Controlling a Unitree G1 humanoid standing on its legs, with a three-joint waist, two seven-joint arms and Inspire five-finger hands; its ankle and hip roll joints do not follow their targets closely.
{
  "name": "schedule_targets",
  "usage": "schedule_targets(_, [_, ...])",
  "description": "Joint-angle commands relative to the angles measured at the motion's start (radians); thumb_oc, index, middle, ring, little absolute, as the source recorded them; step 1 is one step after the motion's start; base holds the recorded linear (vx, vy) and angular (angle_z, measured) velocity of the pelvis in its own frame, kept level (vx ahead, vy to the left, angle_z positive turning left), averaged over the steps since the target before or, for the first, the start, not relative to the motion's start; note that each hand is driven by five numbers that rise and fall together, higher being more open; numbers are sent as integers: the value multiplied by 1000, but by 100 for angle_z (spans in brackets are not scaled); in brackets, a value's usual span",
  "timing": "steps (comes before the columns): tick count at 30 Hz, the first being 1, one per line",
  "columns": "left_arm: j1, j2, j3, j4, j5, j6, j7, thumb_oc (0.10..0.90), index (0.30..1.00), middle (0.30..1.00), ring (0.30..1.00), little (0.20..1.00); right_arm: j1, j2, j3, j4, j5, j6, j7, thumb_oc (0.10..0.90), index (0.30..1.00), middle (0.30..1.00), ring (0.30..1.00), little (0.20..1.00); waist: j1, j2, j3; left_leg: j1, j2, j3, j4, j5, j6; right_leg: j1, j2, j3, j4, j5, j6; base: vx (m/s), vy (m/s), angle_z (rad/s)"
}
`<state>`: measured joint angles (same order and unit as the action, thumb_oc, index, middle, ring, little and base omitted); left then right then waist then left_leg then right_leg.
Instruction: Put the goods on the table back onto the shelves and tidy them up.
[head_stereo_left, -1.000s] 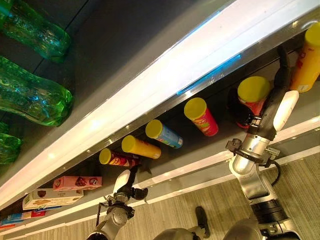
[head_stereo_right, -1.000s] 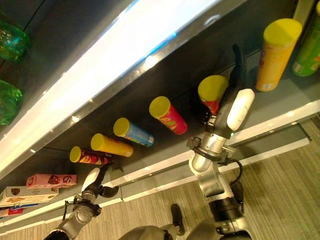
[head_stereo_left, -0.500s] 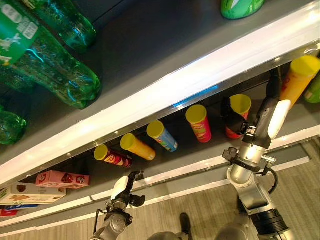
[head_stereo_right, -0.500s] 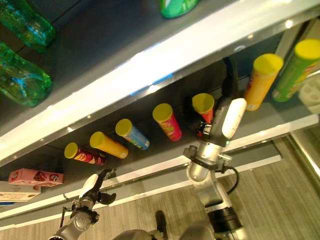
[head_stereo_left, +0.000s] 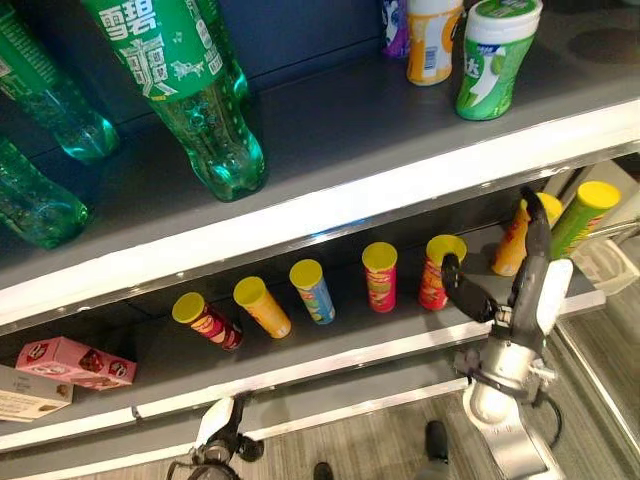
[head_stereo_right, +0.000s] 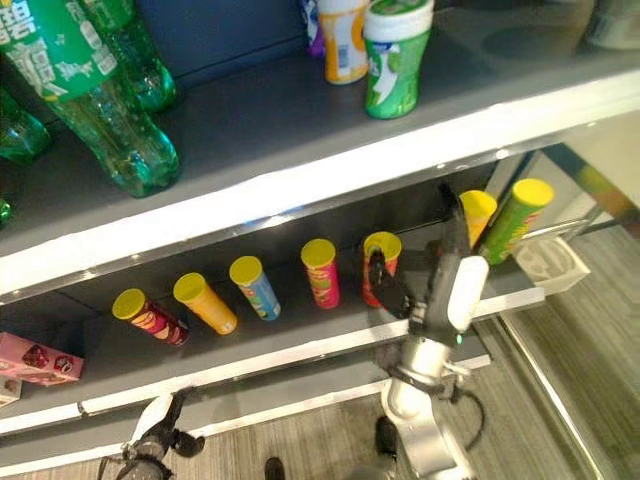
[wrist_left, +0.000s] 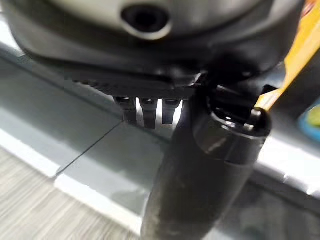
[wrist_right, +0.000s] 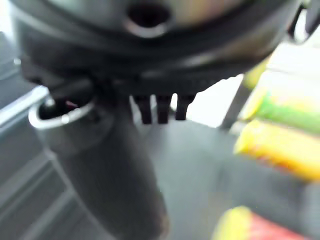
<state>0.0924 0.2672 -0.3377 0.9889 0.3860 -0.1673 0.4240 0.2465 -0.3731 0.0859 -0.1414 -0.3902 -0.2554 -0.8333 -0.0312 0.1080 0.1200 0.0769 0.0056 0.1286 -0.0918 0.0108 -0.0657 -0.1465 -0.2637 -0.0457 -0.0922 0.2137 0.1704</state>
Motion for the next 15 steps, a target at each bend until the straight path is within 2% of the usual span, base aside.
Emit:
schedule_targets(1, [-44,-14,61,120,-56,-18,-8,800,900,900,900,900,-11,-15,-89,-115,-32,-76,-27,800,900,900,900,900,-10,22,-47,31,32,21,5,-71,-5,23,-8,45,106,-113,38,21,0,-49])
schedule_targets(2, [-41,-23,75,138,-78,-20,-14,800,900,900,900,900,21,-9,-96,-96,-31,-72,-29,800,900,900,900,900,-14,16,-48,37,33,29,5,-74,-5,23,-6,53,107,-111,39,7,-5,-66])
schedule_targets(4, [-27,-58,100,173,-102,-29,2,800,900,900,900,900,96,24,-96,206,-30,8,-68,800,900,900,900,900,-40,-11,-51,54,33,57,5,-82,-3,17,0,78,107,-100,43,1,-4,-68])
schedule_targets(5, [-27,-58,100,173,-102,-29,2,800,900,900,900,900,95,24,-96,207,-30,7,-69,800,900,900,900,900,-39,-11,-51,54,33,57,5,-82,-3,16,0,78,107,-100,43,-7,-7,-47])
schedule_targets(7, [-29,-75,110,202,-142,-32,2,800,900,900,900,900,86,67,-90,482,40,55,-71,800,900,900,900,900,-50,-24,-48,63,33,68,5,-86,-1,13,8,90,110,-96,43,-5,-14,-30])
schedule_targets(8, [-37,-89,109,227,-180,-30,-14,800,900,900,900,900,54,115,-88,721,150,82,-33,800,900,900,900,900,-55,-37,-53,64,29,76,5,-88,-1,8,13,104,107,-88,44,7,-23,-18])
schedule_targets(10, [-45,-101,107,255,-212,-23,-47,800,900,900,900,900,-2,151,-85,993,281,110,52,800,900,900,900,900,-57,-46,-55,71,27,83,5,-94,0,12,18,114,102,-84,44,8,-18,-25])
schedule_targets(11, [-45,-101,107,255,-212,-23,-47,800,900,900,900,900,-2,151,-85,993,281,110,52,800,900,900,900,900,-57,-47,-55,70,27,83,5,-94,0,11,18,115,102,-84,44,16,-16,-22])
schedule_targets(12, [-47,-104,106,265,-226,-18,-63,800,900,900,900,900,-23,163,-82,1094,343,123,104,800,900,900,900,900,-58,-51,-61,73,26,86,5,-96,0,12,19,120,100,-81,45,30,-24,-7])
schedule_targets(13, [-58,-103,105,283,-251,-13,-94,800,900,900,900,900,-60,177,-73,1288,413,147,192,800,900,900,900,900,-55,-56,-66,79,24,88,5,-100,1,19,20,123,92,-78,45,41,-32,-4])
schedule_targets(14, [-59,-102,106,290,-263,-11,-108,800,900,900,900,900,-71,179,-59,1352,429,156,240,800,900,900,900,900,-51,-58,-68,81,24,86,5,-101,1,23,19,123,88,-77,45,29,-23,-3])
schedule_targets(15, [-60,-101,106,290,-263,-11,-109,800,900,900,900,900,-73,179,-59,1354,430,154,241,800,900,900,900,900,-52,-58,-68,81,24,86,5,-101,1,23,19,123,87,-77,45,0,0,0])
